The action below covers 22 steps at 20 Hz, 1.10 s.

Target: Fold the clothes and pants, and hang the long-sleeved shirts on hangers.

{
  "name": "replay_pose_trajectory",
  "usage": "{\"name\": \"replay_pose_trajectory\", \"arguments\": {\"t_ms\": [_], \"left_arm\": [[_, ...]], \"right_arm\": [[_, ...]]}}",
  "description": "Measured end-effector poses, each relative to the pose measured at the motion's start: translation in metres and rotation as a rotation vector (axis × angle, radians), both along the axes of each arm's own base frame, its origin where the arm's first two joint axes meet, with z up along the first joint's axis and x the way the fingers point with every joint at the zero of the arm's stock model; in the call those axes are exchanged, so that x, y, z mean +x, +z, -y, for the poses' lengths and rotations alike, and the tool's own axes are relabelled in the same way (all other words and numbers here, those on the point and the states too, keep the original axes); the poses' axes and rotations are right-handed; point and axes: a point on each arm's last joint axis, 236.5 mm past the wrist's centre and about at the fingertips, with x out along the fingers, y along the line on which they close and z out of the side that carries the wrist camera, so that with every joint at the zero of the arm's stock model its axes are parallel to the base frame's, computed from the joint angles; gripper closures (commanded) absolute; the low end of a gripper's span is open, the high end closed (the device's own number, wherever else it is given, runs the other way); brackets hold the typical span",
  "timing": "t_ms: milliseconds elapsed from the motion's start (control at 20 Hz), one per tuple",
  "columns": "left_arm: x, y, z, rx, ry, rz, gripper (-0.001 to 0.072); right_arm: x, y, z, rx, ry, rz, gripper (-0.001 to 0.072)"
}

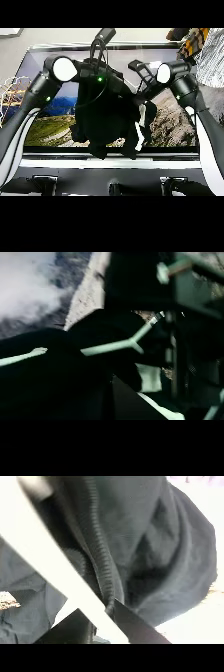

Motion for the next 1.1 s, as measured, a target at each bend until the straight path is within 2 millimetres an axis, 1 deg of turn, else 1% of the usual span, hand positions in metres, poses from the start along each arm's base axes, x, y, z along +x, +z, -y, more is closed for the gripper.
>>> {"name": "replay_pose_trajectory", "arguments": {"t_ms": [100, 200, 250, 300, 350, 400, 500, 550, 600, 750, 850, 950, 1000, 1050, 1100], "left_arm": [[-0.026, -0.007, -0.004, 0.014, -0.024, -0.037, 0.0675], [-0.047, -0.020, -0.013, 0.030, -0.034, -0.073, 0.0670], [-0.055, -0.026, -0.017, 0.036, -0.040, -0.080, 0.0610], [-0.060, -0.032, -0.021, 0.041, -0.041, -0.085, 0.0421], [-0.063, -0.035, -0.024, 0.040, -0.039, -0.088, 0.0173], [-0.062, -0.033, -0.026, 0.030, -0.031, -0.078, 0.0067], [-0.055, -0.026, -0.034, 0.022, -0.010, -0.053, 0.0059], [-0.050, -0.018, -0.040, 0.011, 0.006, -0.036, 0.0028], [-0.044, -0.009, -0.047, 0.000, 0.023, -0.022, 0.0027], [-0.022, 0.019, -0.086, -0.019, 0.106, 0.020, 0.0031], [-0.008, 0.030, -0.115, -0.005, 0.145, 0.062, 0.0034], [0.001, 0.026, -0.140, 0.068, 0.129, 0.111, 0.0042], [0.002, 0.019, -0.149, 0.125, 0.095, 0.136, 0.0105], [0.003, 0.011, -0.157, 0.177, 0.061, 0.151, 0.0135], [0.004, 0.001, -0.164, 0.226, 0.025, 0.160, 0.0132]], "right_arm": [[-0.002, 0.018, 0.000, -0.004, 0.028, 0.014, 0.0664], [-0.006, 0.037, -0.001, 0.002, 0.053, 0.034, 0.0664], [-0.009, 0.046, -0.002, 0.008, 0.070, 0.041, 0.0664], [-0.013, 0.052, -0.003, 0.014, 0.088, 0.043, 0.0664], [-0.018, 0.056, -0.003, 0.012, 0.100, 0.037, 0.0664], [-0.019, 0.059, -0.003, 0.012, 0.114, 0.042, 0.0664], [-0.023, 0.062, -0.002, 0.002, 0.140, 0.041, 0.0664], [-0.023, 0.063, -0.002, -0.003, 0.161, 0.050, 0.0664], [-0.022, 0.065, -0.002, -0.009, 0.184, 0.062, 0.0664], [-0.013, 0.067, -0.006, -0.019, 0.257, 0.120, 0.0664], [-0.004, 0.068, -0.010, -0.031, 0.312, 0.166, 0.0664], [0.005, 0.068, -0.016, -0.034, 0.368, 0.209, 0.0664], [0.009, 0.067, -0.020, -0.033, 0.396, 0.226, 0.0664], [0.011, 0.065, -0.022, -0.034, 0.421, 0.236, 0.0664], [0.014, 0.064, -0.025, -0.033, 0.442, 0.244, 0.0664]]}}
